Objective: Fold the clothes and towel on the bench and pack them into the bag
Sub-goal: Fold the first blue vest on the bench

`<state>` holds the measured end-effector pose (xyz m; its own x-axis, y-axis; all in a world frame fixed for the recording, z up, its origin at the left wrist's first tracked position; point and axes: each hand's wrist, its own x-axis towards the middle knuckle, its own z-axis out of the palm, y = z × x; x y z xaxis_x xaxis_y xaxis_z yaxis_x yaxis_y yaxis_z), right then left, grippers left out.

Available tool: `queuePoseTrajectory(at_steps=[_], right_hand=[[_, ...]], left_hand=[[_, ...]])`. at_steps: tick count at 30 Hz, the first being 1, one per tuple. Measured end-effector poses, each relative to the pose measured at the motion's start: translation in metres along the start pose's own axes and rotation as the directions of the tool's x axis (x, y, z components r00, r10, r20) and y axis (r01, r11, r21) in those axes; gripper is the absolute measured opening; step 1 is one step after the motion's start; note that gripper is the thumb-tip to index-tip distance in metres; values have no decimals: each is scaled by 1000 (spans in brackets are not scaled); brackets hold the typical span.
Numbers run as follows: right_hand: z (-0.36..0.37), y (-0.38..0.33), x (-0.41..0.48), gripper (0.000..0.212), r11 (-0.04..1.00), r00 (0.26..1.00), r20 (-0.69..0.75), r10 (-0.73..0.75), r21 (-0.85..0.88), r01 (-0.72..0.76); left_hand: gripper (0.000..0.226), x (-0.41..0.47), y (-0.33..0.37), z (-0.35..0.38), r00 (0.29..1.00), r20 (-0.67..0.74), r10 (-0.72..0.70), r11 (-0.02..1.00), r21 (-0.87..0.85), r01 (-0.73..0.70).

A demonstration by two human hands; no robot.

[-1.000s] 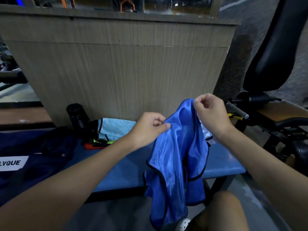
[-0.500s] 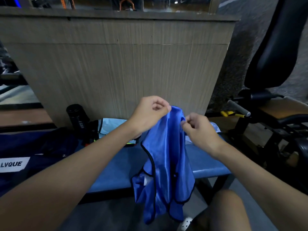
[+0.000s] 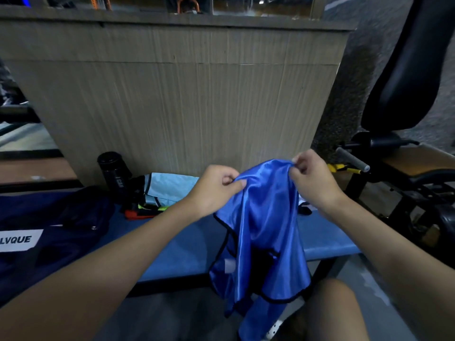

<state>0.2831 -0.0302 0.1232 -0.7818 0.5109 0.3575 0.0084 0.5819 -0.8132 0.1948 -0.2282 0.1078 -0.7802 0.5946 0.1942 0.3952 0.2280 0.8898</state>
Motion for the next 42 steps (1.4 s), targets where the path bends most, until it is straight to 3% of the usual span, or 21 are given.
queuePoseTrajectory(at_steps=[2,4,6,9,11,16,21,25,29,36,39,42], right_hand=[[2,1,-6,17,996,997,-15,-71,-63,70],[7,-9,-18,13,989,989,6,-148,30,147],[13,-19,-30,28,985,971,173,-167,81,155],[23,-16,-36,37,976,908,375,-184,-42,215],[27,-9,-34,39,971,913,359,-191,-70,231],[25,-16,-27,32,988,957,253,-145,80,128],[22,-32,-21,31,989,983,144,-117,107,102],[25,-37,-18,32,989,993,93,-74,132,62],[28,-36,-17,35,986,997,66,-34,168,22],[19,-33,-12,21,975,998,50,45,216,-54],[21,-29,-16,18,988,998,53,-41,153,33],[25,-26,-30,31,983,979,153,-133,143,111]], left_hand=[[16,7,18,-1,996,-87,20,998,-65,-25],[15,14,35,1,990,-130,53,996,-64,-62],[15,20,45,3,985,-151,80,995,-43,-88],[15,25,52,5,981,-175,89,994,-44,-98],[14,25,51,4,977,-191,91,994,-43,-101],[7,22,31,-11,977,-207,49,998,-39,-58],[42,-3,13,-16,996,-51,80,982,174,-70],[37,-22,10,-9,999,7,47,994,98,-47],[26,-26,15,-4,999,19,41,991,127,-43],[15,-17,27,-5,979,-200,43,997,-59,-55],[17,-10,37,-6,973,-232,9,993,-111,-36],[18,-4,48,-4,967,-255,-18,984,-175,-28]])
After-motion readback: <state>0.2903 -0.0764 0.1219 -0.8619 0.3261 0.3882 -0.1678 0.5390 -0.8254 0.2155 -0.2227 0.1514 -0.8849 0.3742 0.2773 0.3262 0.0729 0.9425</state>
